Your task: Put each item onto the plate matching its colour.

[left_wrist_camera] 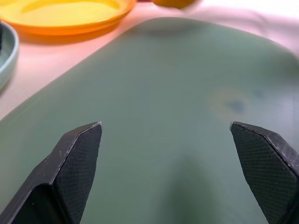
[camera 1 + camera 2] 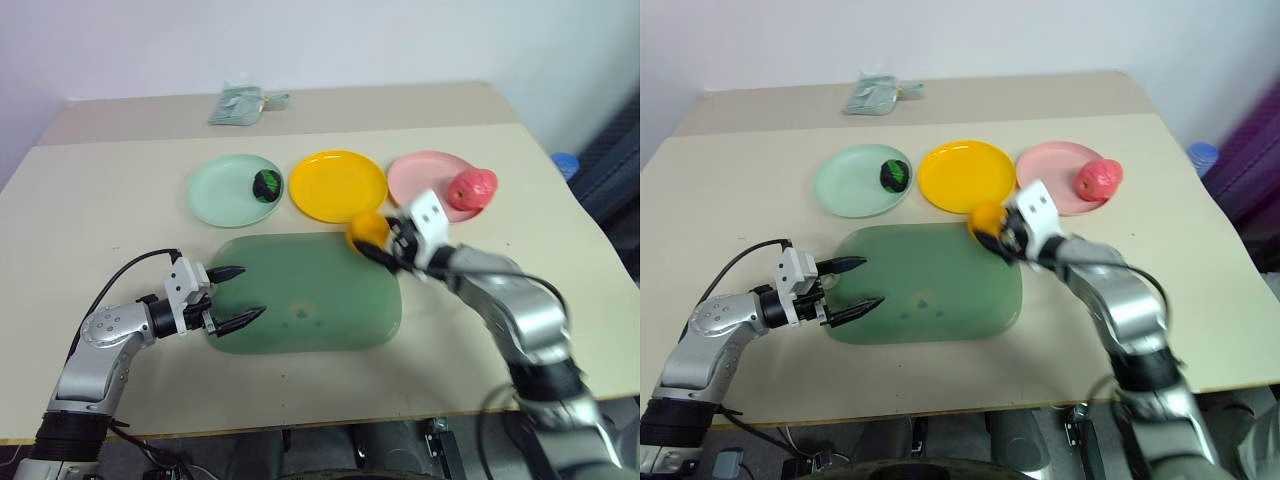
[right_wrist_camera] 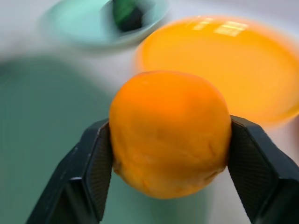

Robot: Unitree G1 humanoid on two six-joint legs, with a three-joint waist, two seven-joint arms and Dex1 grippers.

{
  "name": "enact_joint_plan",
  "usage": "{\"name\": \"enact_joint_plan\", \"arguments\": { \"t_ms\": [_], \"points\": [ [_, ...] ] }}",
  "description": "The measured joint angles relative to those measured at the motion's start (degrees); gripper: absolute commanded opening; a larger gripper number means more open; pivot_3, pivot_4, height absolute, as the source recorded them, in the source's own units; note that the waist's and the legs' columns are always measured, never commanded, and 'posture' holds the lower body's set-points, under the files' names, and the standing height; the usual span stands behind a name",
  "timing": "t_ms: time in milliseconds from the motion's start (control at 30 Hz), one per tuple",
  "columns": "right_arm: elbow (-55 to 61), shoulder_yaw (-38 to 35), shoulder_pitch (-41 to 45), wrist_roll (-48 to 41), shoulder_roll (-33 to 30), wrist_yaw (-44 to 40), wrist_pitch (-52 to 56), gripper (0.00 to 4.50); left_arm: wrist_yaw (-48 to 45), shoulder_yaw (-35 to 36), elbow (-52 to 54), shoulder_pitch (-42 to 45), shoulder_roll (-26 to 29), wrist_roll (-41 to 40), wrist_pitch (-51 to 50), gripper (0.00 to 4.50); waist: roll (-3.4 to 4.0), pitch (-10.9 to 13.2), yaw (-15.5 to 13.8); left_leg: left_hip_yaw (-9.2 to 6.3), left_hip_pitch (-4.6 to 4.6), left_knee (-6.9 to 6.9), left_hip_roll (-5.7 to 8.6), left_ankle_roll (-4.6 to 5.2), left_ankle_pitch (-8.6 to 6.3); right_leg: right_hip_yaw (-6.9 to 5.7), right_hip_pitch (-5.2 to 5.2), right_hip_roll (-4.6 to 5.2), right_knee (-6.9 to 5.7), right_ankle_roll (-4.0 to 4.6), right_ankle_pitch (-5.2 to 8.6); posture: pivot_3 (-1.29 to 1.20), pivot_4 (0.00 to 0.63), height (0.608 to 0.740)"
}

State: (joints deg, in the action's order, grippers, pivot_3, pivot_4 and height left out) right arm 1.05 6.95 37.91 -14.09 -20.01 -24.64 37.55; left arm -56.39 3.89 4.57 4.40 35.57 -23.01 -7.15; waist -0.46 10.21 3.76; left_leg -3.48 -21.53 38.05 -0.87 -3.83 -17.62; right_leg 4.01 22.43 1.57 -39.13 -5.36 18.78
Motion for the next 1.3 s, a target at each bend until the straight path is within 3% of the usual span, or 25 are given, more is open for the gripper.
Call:
{"name": "enact_joint_plan", "arguments": {
  "t_ms": [100, 167, 233, 367, 567, 667, 767, 867, 1067, 1300],
  "points": [
    [-14.42, -0.22, 9.63, 3.22, 3.92, 2.80, -5.86, 2.83, 1.99, 0.26, 0.69, 0.29, 0.00, 0.01, -1.14, 4.50, 0.00, 0.00, 0.01, -0.03, -0.06, -0.10, -0.01, 0.00, 0.00, -0.04, 0.06, 0.02, 0.02, 0.01, 0.01, 0.00, 0.150, 0.740],
    [-23.78, -1.03, 12.94, 4.10, 6.09, 3.51, -9.77, 3.88, 3.08, 0.28, 1.18, 0.13, 0.00, 0.02, -1.86, 4.50, -0.01, -0.01, 0.08, 0.01, -0.31, -0.11, 0.03, 0.03, -0.02, -0.05, 0.28, 0.11, 0.06, 0.01, 0.01, 0.00, 0.150, 0.740],
    [-30.57, -1.91, 14.45, 4.36, 7.22, 3.44, -12.56, 4.46, 4.22, 0.33, 2.56, -0.12, -0.05, 0.00, -2.58, 4.50, -0.01, -0.01, 0.13, 0.03, -0.88, 0.02, 0.09, -0.01, 0.01, -0.05, 0.79, 0.20, 0.03, -0.02, -0.01, 0.00, 0.150, 0.740],
    [-33.81, -2.50, 14.64, 5.04, 7.57, 1.83, -17.10, 4.46, 6.59, 0.73, 3.60, -0.39, -0.24, -0.09, -3.67, 4.50, 0.01, 0.00, 0.26, 0.07, -1.01, 0.02, 0.06, -0.20, 0.11, -0.04, 0.97, 0.22, 0.01, -0.03, -0.01, 0.00, 0.150, 0.740],
    [-15.55, -2.77, 4.72, 5.39, 1.18, -4.22, -19.25, 4.46, 12.63, 6.48, 3.03, 0.76, -0.88, -0.63, -5.05, 4.50, 0.00, -0.01, -0.21, -0.01, -0.95, 0.10, 0.00, -0.08, 0.06, -0.08, 0.89, 0.17, -0.10, -0.02, -0.02, 0.00, 0.150, 0.740],
    [-2.15, -5.56, -5.99, 1.38, -4.85, -8.93, -15.91, 4.46, 16.39, 10.25, -1.25, 2.31, -0.16, 0.65, -4.18, 4.50, 0.00, -0.01, -1.02, -0.02, -0.95, 0.10, 0.03, -0.06, 0.07, -0.09, 0.85, 0.14, -0.11, -0.02, -0.02, 0.00, 0.150, 0.740],
    [12.15, -12.33, -21.49, -5.69, -15.01, -16.54, -10.67, 4.46, 17.82, 14.96, -7.76, 1.81, 3.31, 2.29, -1.43, 4.50, 0.00, -0.01, -1.54, -0.05, -0.95, 0.05, 0.02, -0.01, 0.04, -0.10, 0.82, 0.13, -0.02, -0.02, -0.01, 0.00, 0.150, 0.740],
    [16.07, -19.12, -32.90, -9.48, -20.67, -20.84, -7.18, 4.46, 18.20, 19.17, -12.92, 0.14, 5.95, 3.60, -0.17, 4.50, -0.02, -0.01, -1.21, 0.07, -0.83, 0.07, 0.04, 0.02, 0.03, -0.06, 0.69, 0.14, 0.02, -0.03, -0.02, 0.00, 0.150, 0.740],
    [19.11, -26.52, -41.43, -13.20, -21.53, -21.85, -5.85, 4.46, 20.99, 17.73, -10.21, -0.63, 4.65, 6.08, -1.83, 4.50, -0.05, 0.00, -1.41, 0.02, 0.06, 0.04, 0.03, 0.08, 0.06, -0.06, -0.26, 0.07, 0.09, -0.05, -0.07, 0.00, 0.150, 0.740],
    [19.11, -27.09, -43.52, -13.22, -20.79, -20.18, -7.05, 4.46, 22.51, 12.72, 0.47, -2.04, -0.21, 5.95, -7.86, 4.50, -0.06, 0.00, -1.35, 0.03, 0.00, -0.01, -0.01, 0.08, 0.06, -0.03, -0.15, 0.06, 0.12, -0.05, -0.06, 0.00, 0.150, 0.740]
  ]
}}
